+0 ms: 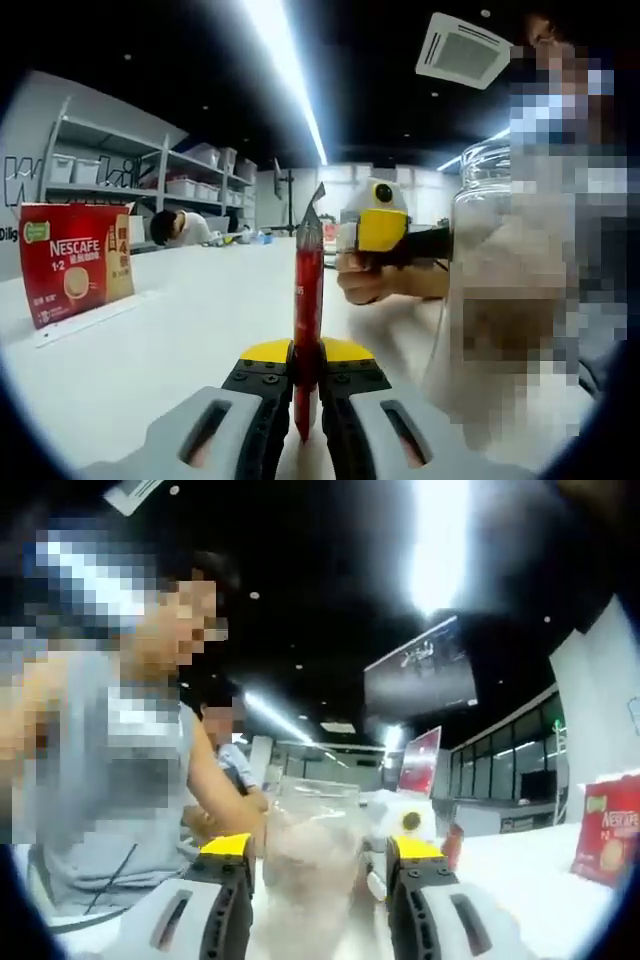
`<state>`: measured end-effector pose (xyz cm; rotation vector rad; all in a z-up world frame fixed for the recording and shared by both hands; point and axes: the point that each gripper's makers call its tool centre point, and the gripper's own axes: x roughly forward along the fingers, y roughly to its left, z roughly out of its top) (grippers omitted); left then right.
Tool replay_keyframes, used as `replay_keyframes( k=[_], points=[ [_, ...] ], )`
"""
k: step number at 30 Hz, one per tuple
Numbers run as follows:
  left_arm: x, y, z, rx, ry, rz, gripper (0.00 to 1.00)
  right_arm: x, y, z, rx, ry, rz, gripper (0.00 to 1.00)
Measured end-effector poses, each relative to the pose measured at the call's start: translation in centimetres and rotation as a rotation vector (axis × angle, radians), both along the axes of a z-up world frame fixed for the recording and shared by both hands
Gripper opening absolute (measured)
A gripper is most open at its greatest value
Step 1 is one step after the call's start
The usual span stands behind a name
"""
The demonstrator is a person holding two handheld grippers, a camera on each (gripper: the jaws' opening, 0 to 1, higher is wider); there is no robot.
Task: Tear open the coffee pouch, take out the coffee, and pour the coffee from the pouch into the cup
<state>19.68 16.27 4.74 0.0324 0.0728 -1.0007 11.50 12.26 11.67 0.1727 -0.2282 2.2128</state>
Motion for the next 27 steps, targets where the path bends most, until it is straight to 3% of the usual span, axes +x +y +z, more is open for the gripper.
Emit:
replay_keyframes(
  k=[7, 9, 17, 22, 23, 25, 27],
  points=[
    [-0.1, -0.1, 0.0, 0.002, 0.003, 0.003, 0.12, 1.6, -0.3, 1.2, 0.052, 0.06, -0.063, 0.48],
    [-0.1, -0.1, 0.0, 0.003, 0.002, 0.004, 0.12, 1.3, -0.3, 1.6, 0.071, 0.066, -0.069, 0.47],
    [0.0, 0.1, 0.3, -0.021, 0.01, 0.012, 0.12, 2.4, -0.4, 1.5, 0.072, 0.043, -0.112, 0.45],
    [0.1, 0.4, 0.9, -0.044, 0.002, 0.029, 0.12, 5.7, 0.8, 0.1, 0.018, 0.052, -0.274, 0.46],
    [0.3, 0.5, 0.9, -0.054, 0.024, 0.051, 0.12, 7.4, 1.5, -0.7, -0.02, 0.052, -0.355, 0.48],
    [1.3, 1.2, 0.1, -0.031, 0.086, 0.133, 0.12, 8.7, 1.9, -1.3, -0.036, 0.059, -0.41, 0.51],
    [1.4, 1.3, 0.6, -0.022, 0.047, 0.147, 0.12, 9.6, 2.0, -1.8, -0.052, 0.081, -0.435, 0.52]
  ],
)
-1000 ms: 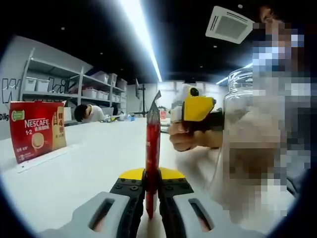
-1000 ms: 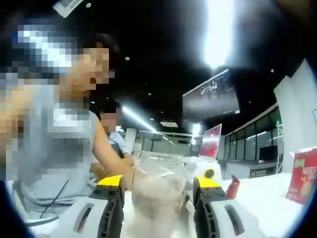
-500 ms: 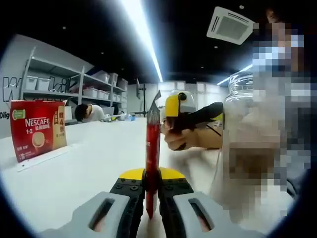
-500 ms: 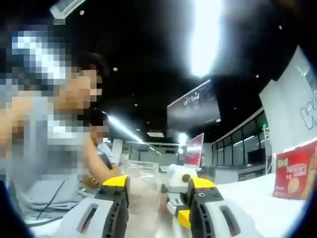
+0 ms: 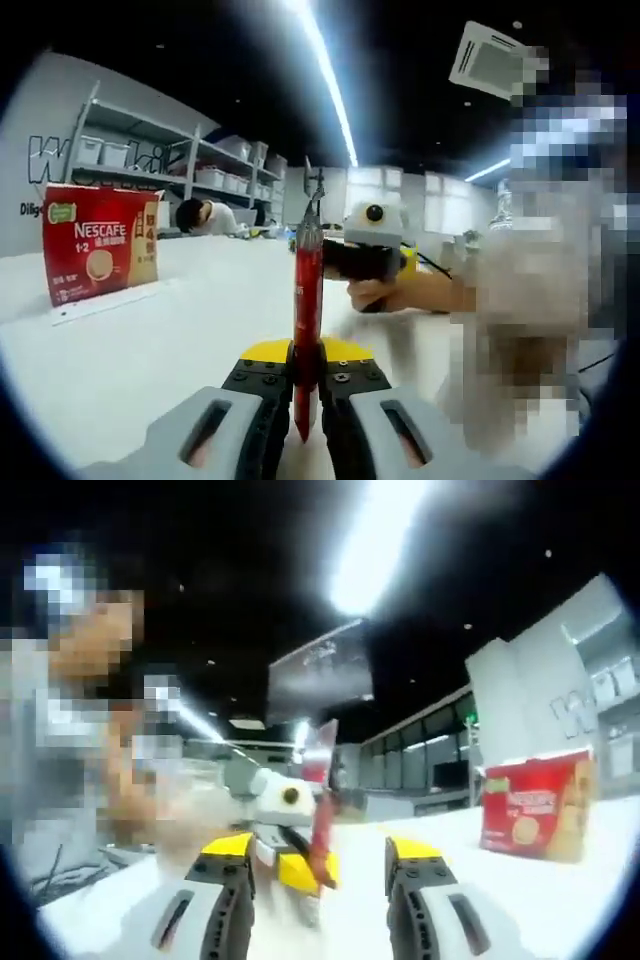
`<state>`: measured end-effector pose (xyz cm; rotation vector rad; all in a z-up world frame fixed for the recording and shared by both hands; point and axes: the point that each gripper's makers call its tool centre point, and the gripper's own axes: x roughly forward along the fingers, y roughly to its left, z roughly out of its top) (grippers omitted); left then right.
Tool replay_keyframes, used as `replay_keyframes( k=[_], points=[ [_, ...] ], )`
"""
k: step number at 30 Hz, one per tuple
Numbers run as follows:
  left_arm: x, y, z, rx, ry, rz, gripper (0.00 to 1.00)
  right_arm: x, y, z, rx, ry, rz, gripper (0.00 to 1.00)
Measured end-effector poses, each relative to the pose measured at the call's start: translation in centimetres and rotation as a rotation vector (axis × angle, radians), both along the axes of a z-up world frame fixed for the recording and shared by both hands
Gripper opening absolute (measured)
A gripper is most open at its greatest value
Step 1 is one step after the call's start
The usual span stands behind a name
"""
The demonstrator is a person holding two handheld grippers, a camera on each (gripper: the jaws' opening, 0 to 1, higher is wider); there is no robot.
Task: Tear open the coffee pouch, take out the coffee, and pour the coffee from the pouch into the cup
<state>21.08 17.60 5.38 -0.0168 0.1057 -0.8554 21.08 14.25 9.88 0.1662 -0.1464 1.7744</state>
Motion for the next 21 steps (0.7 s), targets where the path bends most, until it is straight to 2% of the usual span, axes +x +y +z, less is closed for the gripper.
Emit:
replay_keyframes(
  k=[3, 6, 7, 10, 14, 17, 20, 21],
  points=[
    [0.2, 1.0, 1.6, -0.049, -0.023, 0.03, 0.12, 0.9, 0.1, -0.2, -0.004, 0.026, -0.035, 0.52],
    [0.2, 1.5, 2.3, -0.062, -0.028, 0.048, 0.12, 2.0, 0.5, -0.4, -0.017, 0.051, -0.107, 0.52],
    [0.2, 1.7, 2.3, -0.066, -0.024, 0.06, 0.12, 2.1, 0.6, 0.0, 0.003, 0.065, -0.116, 0.53],
    [0.3, 1.9, 2.6, -0.091, -0.027, 0.077, 0.12, 2.0, 0.8, 0.2, 0.025, 0.118, -0.109, 0.54],
    [0.6, 2.1, 3.4, -0.12, -0.038, 0.11, 0.12, 2.1, 1.5, -0.2, 0.01, 0.12, -0.109, 0.53],
    [0.8, 2.2, 3.6, -0.142, -0.033, 0.135, 0.12, 1.4, 2.1, -0.6, -0.008, 0.122, -0.095, 0.53],
    [0.5, 1.6, 4.4, -0.199, -0.034, 0.108, 0.12, 0.2, 2.6, -0.9, -0.03, 0.1, -0.05, 0.51],
    [0.1, 1.1, 4.8, -0.227, -0.023, 0.066, 0.12, -0.1, 2.8, -1.0, -0.035, 0.094, -0.038, 0.5]
  ],
)
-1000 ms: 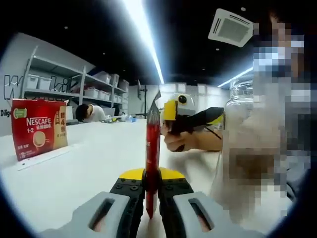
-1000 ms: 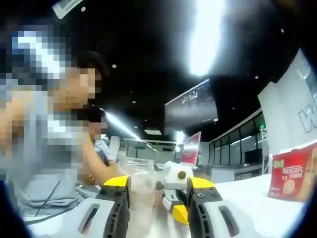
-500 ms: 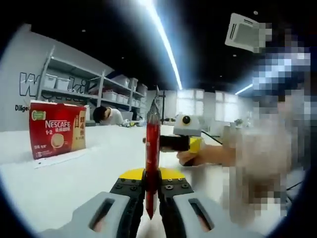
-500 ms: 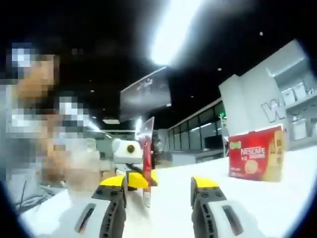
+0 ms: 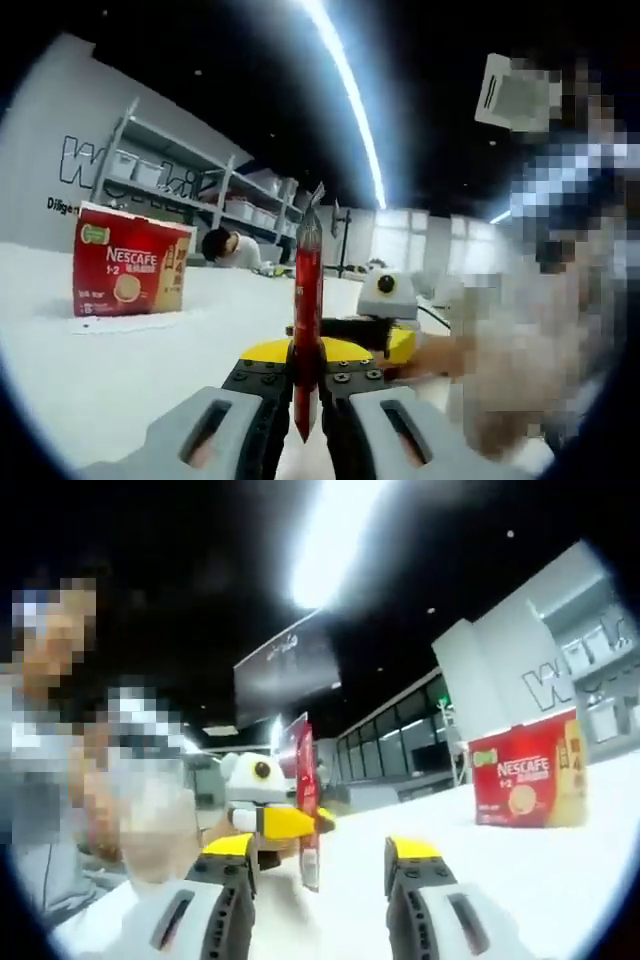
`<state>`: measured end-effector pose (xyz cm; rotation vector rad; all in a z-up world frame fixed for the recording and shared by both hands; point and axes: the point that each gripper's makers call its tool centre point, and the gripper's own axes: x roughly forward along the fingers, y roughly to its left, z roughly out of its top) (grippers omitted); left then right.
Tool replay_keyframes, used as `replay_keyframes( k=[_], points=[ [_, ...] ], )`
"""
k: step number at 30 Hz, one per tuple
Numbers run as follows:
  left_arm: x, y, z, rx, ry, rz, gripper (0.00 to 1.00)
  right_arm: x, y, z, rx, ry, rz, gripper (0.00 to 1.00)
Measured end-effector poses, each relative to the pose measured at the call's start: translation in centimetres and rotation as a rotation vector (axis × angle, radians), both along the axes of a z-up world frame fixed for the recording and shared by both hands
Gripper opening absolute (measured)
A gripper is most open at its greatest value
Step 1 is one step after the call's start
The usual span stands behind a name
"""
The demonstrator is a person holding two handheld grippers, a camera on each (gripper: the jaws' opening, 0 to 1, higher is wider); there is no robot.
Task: Tear open the coffee pouch, take out the coffee, and pour the coffee from the pouch into the cup
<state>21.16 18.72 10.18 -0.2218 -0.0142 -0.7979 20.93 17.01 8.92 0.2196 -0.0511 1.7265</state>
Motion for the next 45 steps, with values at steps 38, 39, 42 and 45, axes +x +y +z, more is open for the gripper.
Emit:
replay_keyframes(
  k=[38, 39, 42, 45],
  points=[
    [-3.7, -4.5, 12.4, -0.007, -0.076, -0.24, 0.12, -6.4, -1.4, 9.9, 0.097, 0.029, 0.14, 0.15],
    [-4.1, -4.8, 13.0, -0.004, -0.079, -0.241, 0.12, -6.7, -1.4, 10.2, 0.103, 0.028, 0.142, 0.15],
    [-5.5, -5.8, 14.3, 0.006, -0.081, -0.257, 0.12, -7.9, -1.8, 11.5, 0.129, 0.023, 0.149, 0.13],
    [-6.5, -6.3, 15.3, -0.017, -0.108, -0.248, 0.12, -8.8, -2.3, 12.8, 0.155, 0.048, 0.161, 0.11]
  ],
)
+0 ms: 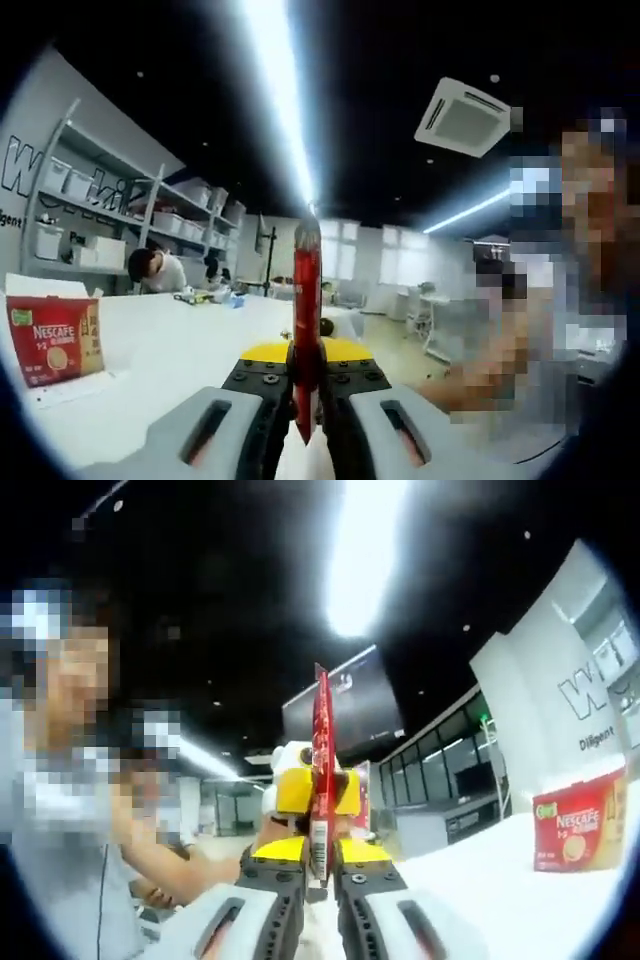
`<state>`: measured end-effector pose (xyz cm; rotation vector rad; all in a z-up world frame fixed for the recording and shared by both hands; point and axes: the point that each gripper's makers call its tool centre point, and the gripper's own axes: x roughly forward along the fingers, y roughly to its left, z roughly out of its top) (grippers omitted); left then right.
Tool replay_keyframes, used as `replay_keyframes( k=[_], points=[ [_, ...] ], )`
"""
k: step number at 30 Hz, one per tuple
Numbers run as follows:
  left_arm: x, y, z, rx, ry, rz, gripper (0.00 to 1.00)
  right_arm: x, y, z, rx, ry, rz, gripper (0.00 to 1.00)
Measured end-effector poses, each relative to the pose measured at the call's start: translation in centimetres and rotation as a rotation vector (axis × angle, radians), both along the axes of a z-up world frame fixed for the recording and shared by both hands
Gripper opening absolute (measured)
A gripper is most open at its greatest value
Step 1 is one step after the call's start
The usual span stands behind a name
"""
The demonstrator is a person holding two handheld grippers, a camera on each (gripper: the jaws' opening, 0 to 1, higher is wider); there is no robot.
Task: Tear open the coffee pouch, take out the coffee, and pour the coffee from the pouch into the cup
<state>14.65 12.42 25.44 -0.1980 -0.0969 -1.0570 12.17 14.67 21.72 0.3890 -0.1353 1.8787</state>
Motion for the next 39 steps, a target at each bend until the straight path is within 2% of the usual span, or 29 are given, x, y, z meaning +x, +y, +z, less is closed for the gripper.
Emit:
replay_keyframes(
  k=[6, 8, 13, 14, 16, 22, 27, 30, 33, 36, 37, 38, 39],
  points=[
    [-1.7, -0.9, 0.7, -0.031, 0.004, -0.005, 0.12, -1.4, -0.6, 1.0, 0.006, -0.018, 0.015, 0.11],
    [-2.2, -1.2, 0.9, -0.031, 0.004, -0.006, 0.12, -2.0, -0.8, 1.2, -0.013, 0.01, 0.031, 0.1],
    [-2.9, -1.4, 1.0, 0.017, -0.027, 0.009, 0.13, -2.4, -1.2, 1.4, -0.046, 0.005, 0.042, 0.09],
    [-3.5, -1.6, 0.8, 0.031, -0.036, 0.009, 0.13, -2.6, -1.4, 1.4, -0.053, 0.014, 0.058, 0.09],
    [-3.9, -1.9, 0.8, 0.048, -0.029, -0.002, 0.15, -2.9, -1.6, 1.4, -0.057, 0.014, 0.063, 0.09],
    [-5.2, -2.3, 2.7, 0.014, -0.001, -0.058, 0.2, -3.8, -2.4, 0.9, -0.081, -0.004, 0.065, 0.09],
    [-5.3, -2.8, 2.6, 0.105, -0.022, -0.033, 0.14, -4.0, -3.0, -0.2, -0.111, -0.01, 0.042, 0.09],
    [-4.9, -2.9, 1.9, 0.137, 0.012, -0.017, 0.1, -4.0, -3.3, -0.8, -0.112, -0.007, 0.024, 0.09],
    [-4.2, -3.3, 1.5, 0.124, 0.025, 0.022, 0.1, -3.2, -3.9, -0.8, -0.045, 0.066, -0.004, 0.1],
    [-3.8, -3.2, 1.9, 0.064, 0.023, 0.057, 0.09, -2.6, -4.9, -0.3, 0.093, 0.17, -0.006, 0.1],
    [-3.8, -3.2, 2.0, 0.061, 0.021, 0.057, 0.09, -2.5, -5.0, -0.3, 0.113, 0.177, -0.008, 0.1],
    [-3.8, -3.4, 2.2, 0.039, 0.009, 0.066, 0.09, -2.1, -5.8, 0.1, 0.218, 0.233, -0.01, 0.11],
    [-3.7, -3.6, 2.4, 0.026, 0.002, 0.077, 0.09, -1.7, -6.2, 0.4, 0.279, 0.283, -0.013, 0.12]
  ],
)
